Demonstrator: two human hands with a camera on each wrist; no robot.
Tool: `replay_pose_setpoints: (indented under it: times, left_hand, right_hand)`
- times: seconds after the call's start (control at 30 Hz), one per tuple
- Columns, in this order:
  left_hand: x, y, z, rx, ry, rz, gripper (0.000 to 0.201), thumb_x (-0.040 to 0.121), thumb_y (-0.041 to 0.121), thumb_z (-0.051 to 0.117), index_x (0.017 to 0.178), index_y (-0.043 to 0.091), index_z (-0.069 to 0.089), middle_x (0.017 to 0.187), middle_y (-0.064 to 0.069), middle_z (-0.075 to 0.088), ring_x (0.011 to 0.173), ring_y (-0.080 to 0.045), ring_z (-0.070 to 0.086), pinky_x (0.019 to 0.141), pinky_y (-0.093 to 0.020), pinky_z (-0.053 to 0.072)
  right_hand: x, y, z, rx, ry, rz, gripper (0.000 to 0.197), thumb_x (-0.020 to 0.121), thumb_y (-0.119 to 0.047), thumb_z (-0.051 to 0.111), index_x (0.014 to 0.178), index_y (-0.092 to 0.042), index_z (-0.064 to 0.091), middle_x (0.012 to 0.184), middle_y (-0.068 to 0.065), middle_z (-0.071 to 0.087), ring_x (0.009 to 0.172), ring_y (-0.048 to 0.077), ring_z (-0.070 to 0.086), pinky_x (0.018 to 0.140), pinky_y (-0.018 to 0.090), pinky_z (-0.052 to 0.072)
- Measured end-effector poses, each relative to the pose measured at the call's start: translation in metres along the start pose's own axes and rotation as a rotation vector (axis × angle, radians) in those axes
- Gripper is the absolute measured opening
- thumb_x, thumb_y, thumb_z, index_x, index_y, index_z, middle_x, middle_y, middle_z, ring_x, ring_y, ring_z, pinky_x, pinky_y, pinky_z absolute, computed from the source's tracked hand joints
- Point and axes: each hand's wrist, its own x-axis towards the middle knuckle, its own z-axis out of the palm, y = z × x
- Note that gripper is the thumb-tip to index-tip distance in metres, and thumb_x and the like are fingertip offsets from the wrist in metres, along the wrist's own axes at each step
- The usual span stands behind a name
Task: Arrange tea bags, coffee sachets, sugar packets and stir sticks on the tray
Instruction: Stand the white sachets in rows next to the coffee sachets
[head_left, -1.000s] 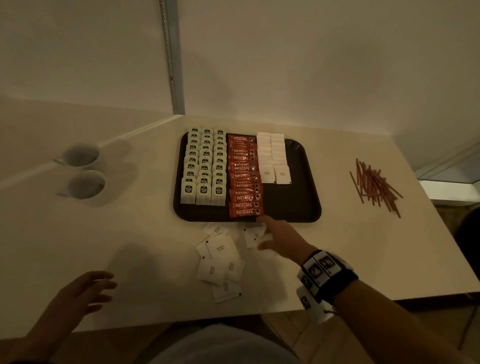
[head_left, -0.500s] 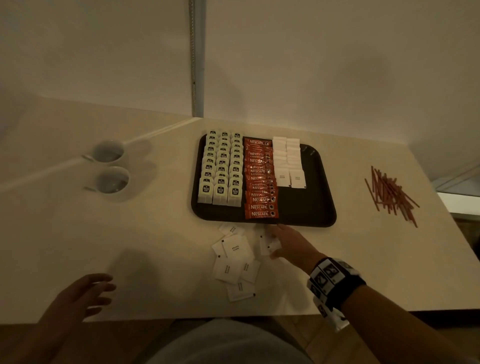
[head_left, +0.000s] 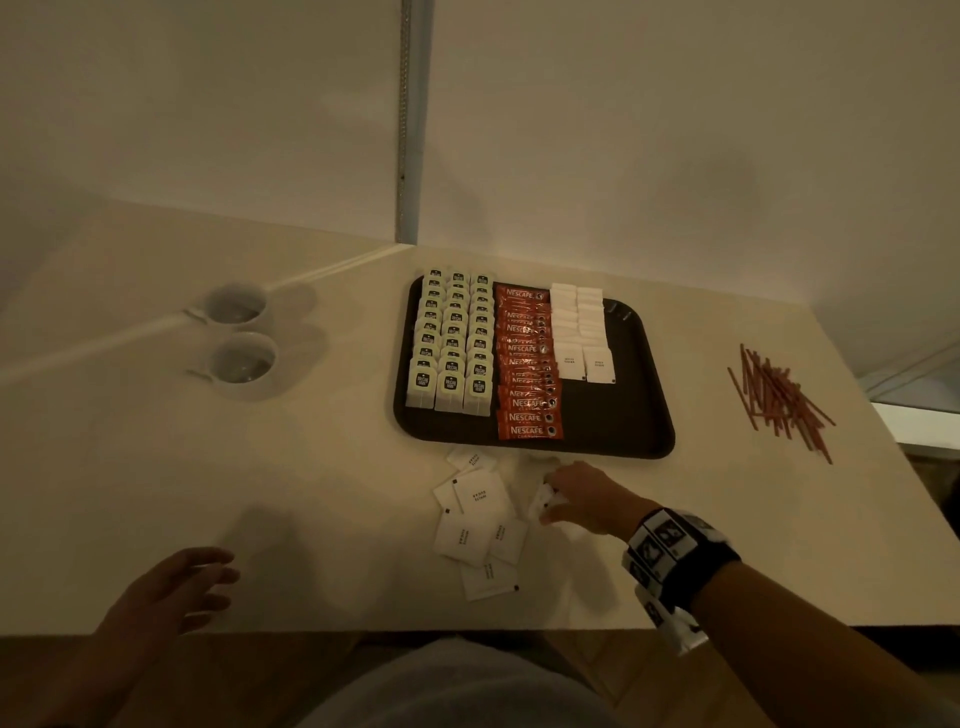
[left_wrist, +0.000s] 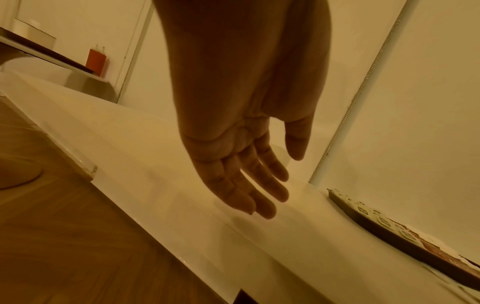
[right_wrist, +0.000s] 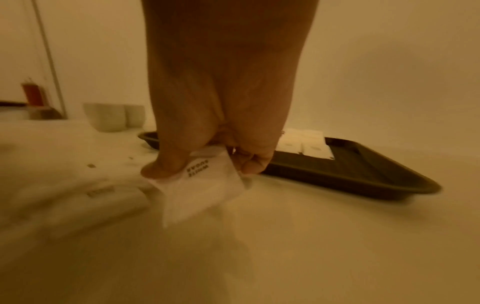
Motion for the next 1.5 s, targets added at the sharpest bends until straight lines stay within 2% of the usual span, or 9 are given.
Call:
replay_pose_setpoints:
  times: [0.3, 0.63, 0.77, 0.97, 1.1, 1.17, 1.23, 1.33, 1.5]
  left_hand:
    - [-0.007, 0.005, 0.002, 0.015, -0.021, 0.001, 0.017, 0.097, 0.002, 0.045, 0.099, 0.005, 0.061, 0.094, -0.017, 0.066, 0.079, -0.033, 0.058, 0.069, -0.032, 0.044]
    - [-0.013, 0.000, -0.002, -0.021, -0.002, -0.005, 0.017, 0.097, 0.001, 0.045, 0.099, 0.003, 0.061, 0.095, -0.020, 0.066, 0.079, -0.034, 0.058, 0.049, -0.016, 0.050]
    - [-0.016, 0.004, -0.001, -0.022, -0.004, 0.017, 0.017, 0.097, 0.004, 0.047, 0.098, 0.008, 0.063, 0.099, -0.019, 0.068, 0.082, -0.036, 0.061, 0.068, -0.033, 0.048]
    - [-0.006, 0.052, 0.023, 0.080, -0.065, 0.114, 0.017, 0.097, 0.007, 0.047, 0.095, 0.013, 0.063, 0.102, -0.019, 0.067, 0.083, -0.033, 0.064, 0.075, -0.038, 0.047]
    - [0.001, 0.117, 0.076, 0.003, -0.232, 0.267, 0.030, 0.087, 0.037, 0.064, 0.105, 0.013, 0.064, 0.103, -0.008, 0.070, 0.093, -0.028, 0.068, 0.090, -0.043, 0.050]
    - [0.008, 0.150, 0.109, -0.172, -0.365, 0.278, 0.075, 0.059, 0.064, 0.076, 0.115, 0.017, 0.060, 0.112, -0.003, 0.069, 0.102, -0.024, 0.067, 0.093, -0.042, 0.050]
    - [0.015, 0.179, 0.145, -0.354, -0.483, 0.239, 0.092, 0.052, 0.071, 0.077, 0.127, 0.024, 0.053, 0.122, -0.001, 0.064, 0.108, -0.022, 0.064, 0.092, -0.040, 0.049]
    - [0.024, 0.211, 0.193, -0.545, -0.579, 0.247, 0.063, 0.081, 0.056, 0.054, 0.137, 0.028, 0.045, 0.132, -0.003, 0.058, 0.118, -0.023, 0.058, 0.090, -0.038, 0.052]
    - [0.032, 0.245, 0.234, -0.845, -0.572, 0.194, 0.060, 0.088, 0.050, 0.045, 0.138, 0.017, 0.047, 0.129, -0.007, 0.061, 0.116, -0.018, 0.060, 0.088, -0.030, 0.053]
  right_hand:
    - [0.004, -0.078, 0.029, -0.204, -0.001, -0.268, 0.060, 0.081, -0.053, 0.062, 0.128, -0.017, 0.052, 0.157, 0.007, -0.007, 0.143, 0.034, -0.012, 0.112, 0.059, 0.006]
    - [0.016, -0.075, 0.022, 0.210, 0.036, -0.217, 0.083, 0.073, -0.032, 0.077, 0.140, -0.019, 0.031, 0.142, 0.001, 0.031, 0.126, 0.020, 0.033, 0.102, 0.032, 0.037]
    - [0.016, -0.072, 0.012, 0.332, 0.027, -0.194, 0.062, 0.077, -0.021, 0.074, 0.131, -0.014, 0.044, 0.126, 0.003, 0.048, 0.113, 0.020, 0.051, 0.091, 0.027, 0.047]
    - [0.009, -0.060, -0.036, 0.634, 0.043, -0.179, 0.049, 0.076, -0.016, 0.075, 0.119, -0.016, 0.052, 0.110, 0.000, 0.057, 0.101, 0.018, 0.057, 0.073, 0.021, 0.048]
    - [-0.002, -0.064, -0.085, 0.748, 0.195, -0.283, 0.056, 0.078, -0.018, 0.073, 0.127, -0.021, 0.045, 0.105, -0.010, 0.051, 0.089, 0.006, 0.054, 0.061, 0.014, 0.047]
    - [-0.001, -0.070, -0.104, 0.838, 0.294, -0.328, 0.055, 0.079, -0.022, 0.073, 0.127, -0.024, 0.046, 0.109, -0.009, 0.054, 0.091, 0.007, 0.057, 0.062, 0.016, 0.049]
    - [0.001, -0.078, -0.118, 0.945, 0.407, -0.371, 0.054, 0.079, -0.024, 0.073, 0.127, -0.026, 0.048, 0.109, -0.010, 0.057, 0.092, 0.008, 0.060, 0.062, 0.016, 0.051]
    - [0.008, -0.090, -0.131, 1.020, 0.639, -0.359, 0.060, 0.079, -0.024, 0.073, 0.133, -0.026, 0.045, 0.112, -0.012, 0.055, 0.096, 0.003, 0.057, 0.067, 0.013, 0.049]
    - [0.021, -0.095, -0.139, 1.047, 0.774, -0.311, 0.052, 0.086, -0.023, 0.065, 0.133, -0.023, 0.043, 0.122, 0.004, 0.057, 0.109, 0.016, 0.056, 0.088, 0.029, 0.051]
